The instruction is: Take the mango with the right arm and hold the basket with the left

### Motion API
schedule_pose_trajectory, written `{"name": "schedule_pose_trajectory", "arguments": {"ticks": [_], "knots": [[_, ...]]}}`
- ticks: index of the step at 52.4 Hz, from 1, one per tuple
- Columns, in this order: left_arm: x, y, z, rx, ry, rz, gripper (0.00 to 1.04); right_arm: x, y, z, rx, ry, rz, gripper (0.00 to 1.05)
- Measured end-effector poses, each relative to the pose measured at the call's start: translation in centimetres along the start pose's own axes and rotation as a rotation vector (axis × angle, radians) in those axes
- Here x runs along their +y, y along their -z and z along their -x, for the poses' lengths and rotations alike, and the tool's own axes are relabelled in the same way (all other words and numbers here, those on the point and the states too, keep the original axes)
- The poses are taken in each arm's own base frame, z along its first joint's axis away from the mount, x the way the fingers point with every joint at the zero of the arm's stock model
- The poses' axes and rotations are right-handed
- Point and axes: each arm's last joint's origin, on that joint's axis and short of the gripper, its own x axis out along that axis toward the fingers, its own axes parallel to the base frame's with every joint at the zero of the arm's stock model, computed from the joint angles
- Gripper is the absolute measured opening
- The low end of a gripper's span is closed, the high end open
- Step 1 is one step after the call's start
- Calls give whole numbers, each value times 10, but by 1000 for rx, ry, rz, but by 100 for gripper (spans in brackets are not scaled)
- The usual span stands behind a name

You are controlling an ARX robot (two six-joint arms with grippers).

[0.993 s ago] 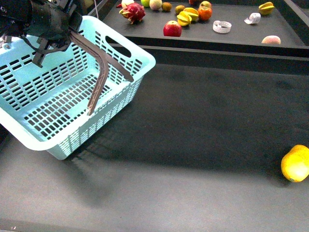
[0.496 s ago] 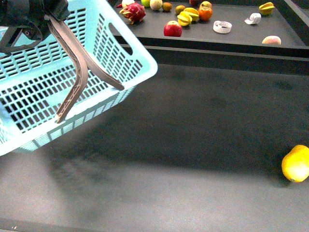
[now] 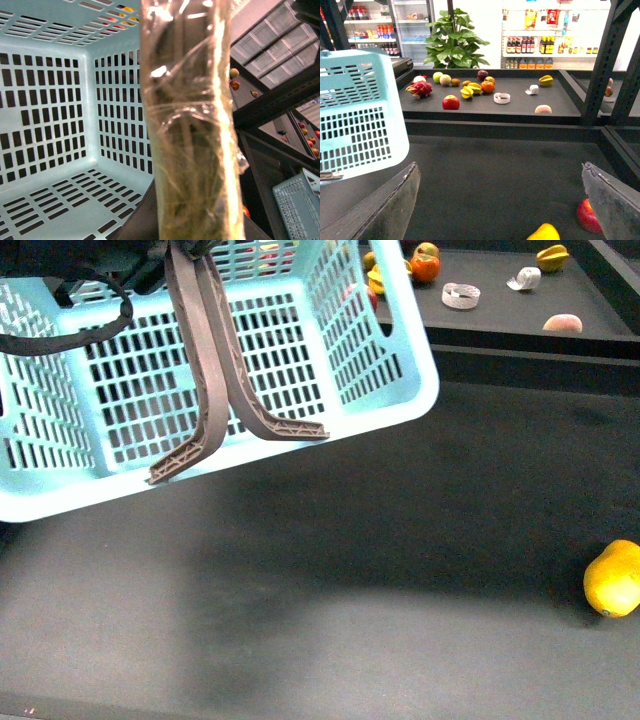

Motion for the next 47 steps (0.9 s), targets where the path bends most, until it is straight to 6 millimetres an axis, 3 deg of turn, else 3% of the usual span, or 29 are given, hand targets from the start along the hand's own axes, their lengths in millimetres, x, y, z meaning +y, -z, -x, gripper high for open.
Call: {"name": "schedule_pose_trajectory", "arguments": {"ticks": [17,34,47], "knots": [[-24,25,2,80,191,-103,8,0,0,0,0,0,0,97],[-21,43,-3,147,231,-171,8,0,0,0,0,0,0,97],[-21,46,-1,141,250,-174,8,0,0,0,0,0,0,97]]}}
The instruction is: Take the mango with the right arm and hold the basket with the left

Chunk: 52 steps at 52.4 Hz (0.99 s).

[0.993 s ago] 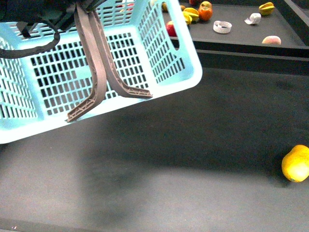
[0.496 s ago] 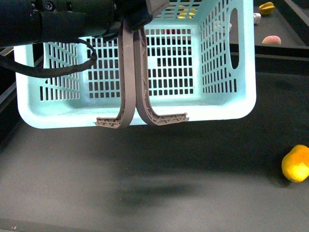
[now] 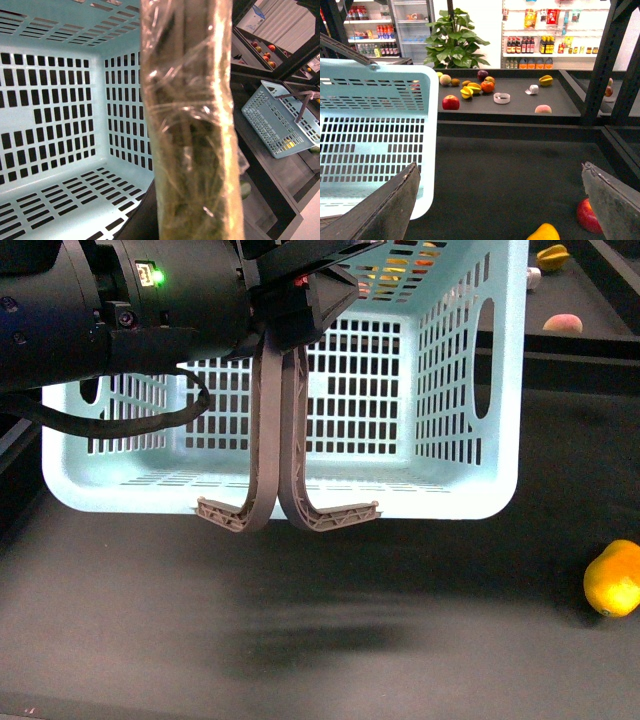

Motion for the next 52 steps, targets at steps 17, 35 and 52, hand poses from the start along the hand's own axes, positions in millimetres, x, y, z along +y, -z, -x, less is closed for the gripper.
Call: {"name": "schedule_pose_trajectory", "arguments": {"ticks": [17,35,52], "knots": [[-2,1,0,0,-5,-1,8,0,0,0,0,0,0,97],[-1,2,0,-1,-15,1,8,0,0,0,0,0,0,97],[-1,1,0,1,-11,0,8,0,0,0,0,0,0,97]]}}
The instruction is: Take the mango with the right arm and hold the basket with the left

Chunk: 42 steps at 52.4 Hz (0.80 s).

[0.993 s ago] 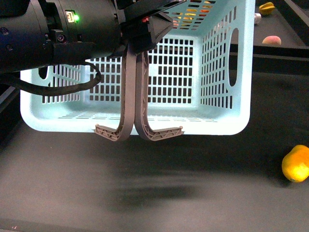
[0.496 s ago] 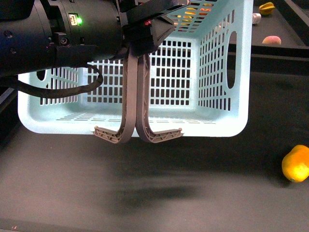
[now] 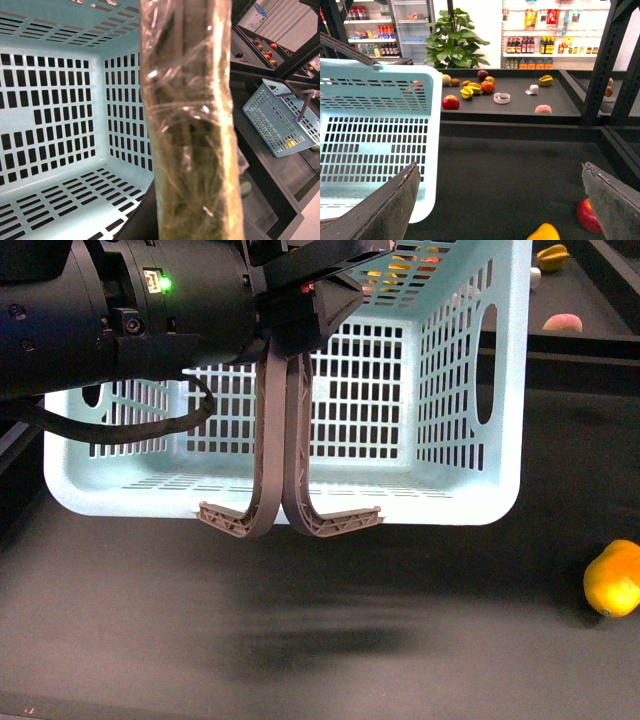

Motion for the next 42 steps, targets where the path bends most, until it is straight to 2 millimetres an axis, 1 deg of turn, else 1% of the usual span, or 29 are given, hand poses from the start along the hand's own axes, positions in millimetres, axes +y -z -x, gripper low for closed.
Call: {"name": "schedule_pose_trajectory", "arguments": {"ticks": [3,6,15,21,24,27,32,40,42], "knots": [[0,0,0,0,0,0,8,-1,1,-1,47,52,-17,97],[0,0,0,1,-2,1,8,-5,2,-8,118,109,-42,97],[0,0,0,0,-3,-2,8,-20,-3,-45,205,149,-76,97],[0,0,0,1,-2,-2,8,-31,3,-71,263,188,-72,97],[0,0,0,1,-2,-3,8,-38,12,-85,301,205,-67,97],[0,0,0,1,-3,-2,8,-46,27,-104,366,226,-71,97],[0,0,0,1,-3,-3,8,-56,53,-129,450,258,-91,97],[0,0,0,1,-3,-2,8,-63,84,-150,503,307,-114,97],[0,0,0,1,-3,-3,8,-65,98,-157,530,322,-133,97]]}}
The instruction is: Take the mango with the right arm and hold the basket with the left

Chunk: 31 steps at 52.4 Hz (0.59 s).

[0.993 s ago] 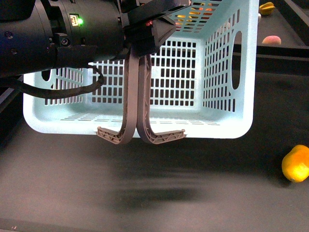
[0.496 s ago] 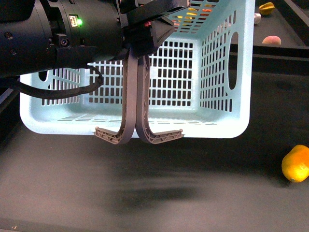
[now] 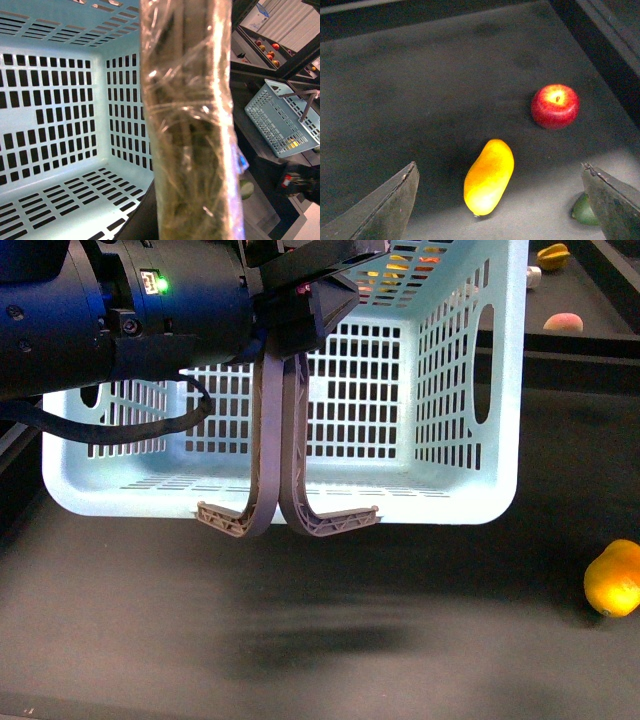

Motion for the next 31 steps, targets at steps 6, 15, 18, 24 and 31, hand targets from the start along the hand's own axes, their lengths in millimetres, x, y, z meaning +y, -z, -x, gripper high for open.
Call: {"name": "schedule_pose_trajectory", "arguments": {"ticks": [6,15,18,24,31], "knots": [[0,0,0,0,0,0,8,0,21,-33,76,45,-49,97],[0,0,0,0,0,0,8,1,47,-79,151,144,-159,97],[0,0,0,0,0,0,8,2,55,-90,166,162,-180,97],[0,0,0,0,0,0,8,4,68,-107,194,177,-206,97],[0,0,0,0,0,0,8,5,83,-125,225,195,-205,97]]}}
